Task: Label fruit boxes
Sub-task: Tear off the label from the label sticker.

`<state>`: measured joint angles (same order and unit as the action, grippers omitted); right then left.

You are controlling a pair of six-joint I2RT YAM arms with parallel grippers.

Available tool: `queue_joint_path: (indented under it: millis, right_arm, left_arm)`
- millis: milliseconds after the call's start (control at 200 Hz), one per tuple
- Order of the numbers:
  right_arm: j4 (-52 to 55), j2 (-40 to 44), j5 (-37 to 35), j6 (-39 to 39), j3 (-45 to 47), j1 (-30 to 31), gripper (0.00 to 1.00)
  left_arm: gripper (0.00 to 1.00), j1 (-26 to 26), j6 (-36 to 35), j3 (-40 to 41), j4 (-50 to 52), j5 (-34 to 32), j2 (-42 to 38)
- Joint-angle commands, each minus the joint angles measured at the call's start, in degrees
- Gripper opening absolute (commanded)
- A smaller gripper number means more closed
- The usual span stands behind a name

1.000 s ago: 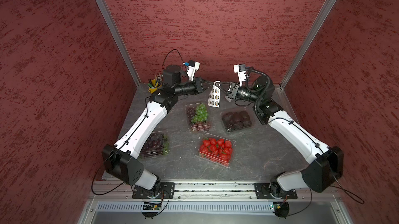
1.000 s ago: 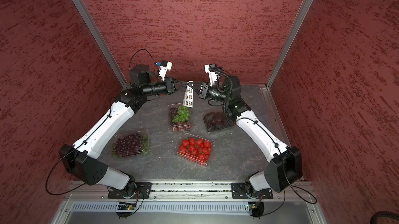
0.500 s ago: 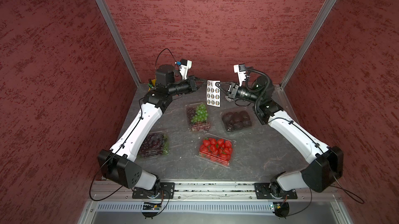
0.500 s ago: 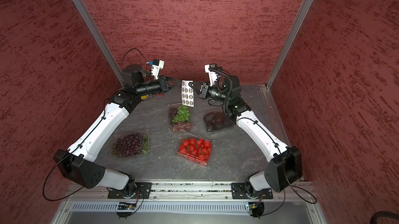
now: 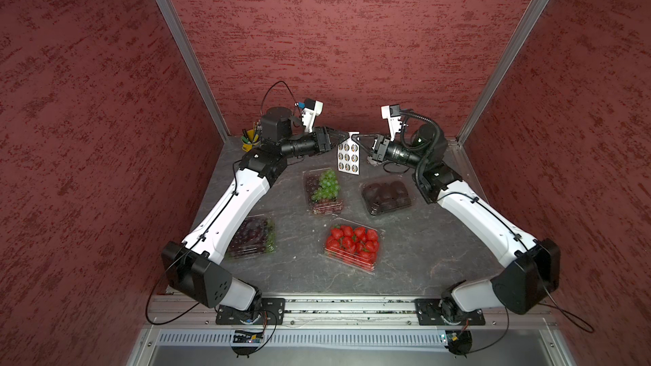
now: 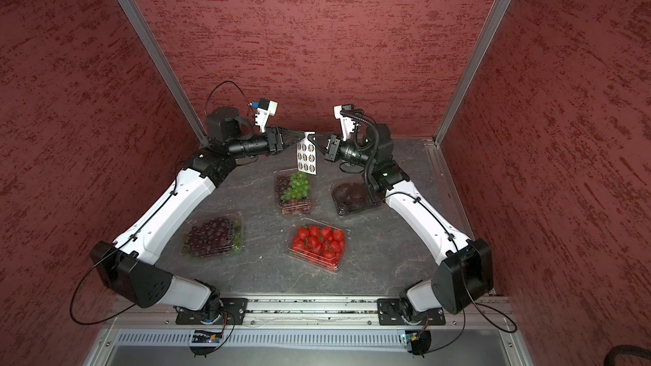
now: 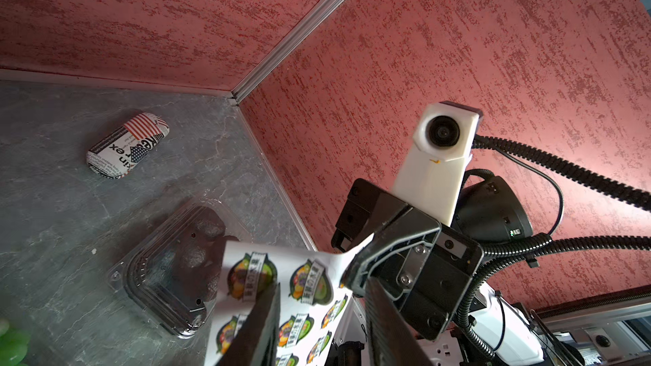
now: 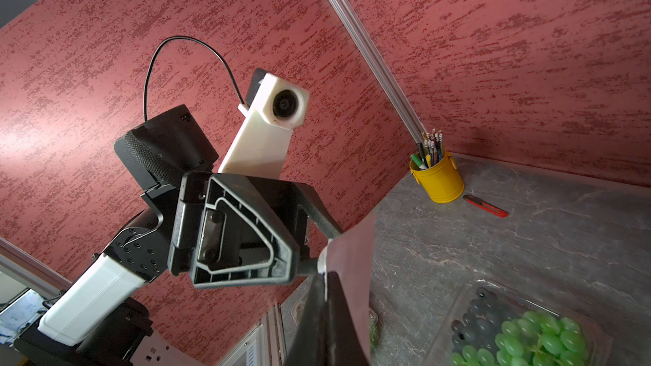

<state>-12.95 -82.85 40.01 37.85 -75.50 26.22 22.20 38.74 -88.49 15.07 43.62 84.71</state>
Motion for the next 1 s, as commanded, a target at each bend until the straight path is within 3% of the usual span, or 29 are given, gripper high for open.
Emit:
queue_joint_path:
  millis: [0,366,466,992]
  right_arm:
    - [-0.3,0.1,0.7,-0.5,-2.0,0.4,0.0]
    - [-0.5,0.1,1.1,-0.3,-1.7,0.5,0.0]
    - [-0.4,0.1,1.0,-0.5,-2.0,0.4,0.0]
    - [1.6,-0.1,-1.9,-1.5,-2.4,0.5,0.0]
  left_arm:
    - [0.39,0.2,-0.4,-1.9,-0.9,0.6,1.3]
    - [0.15,0.6,-1.0,-3.0,-0.1,-0.3,2.1]
    - [0.0,0.7,-1.4,-3.2,0.7,-0.9,2.0]
    - [0.0,-3.2,-1.8,-0.2,2.2,-3.5,-2.0]
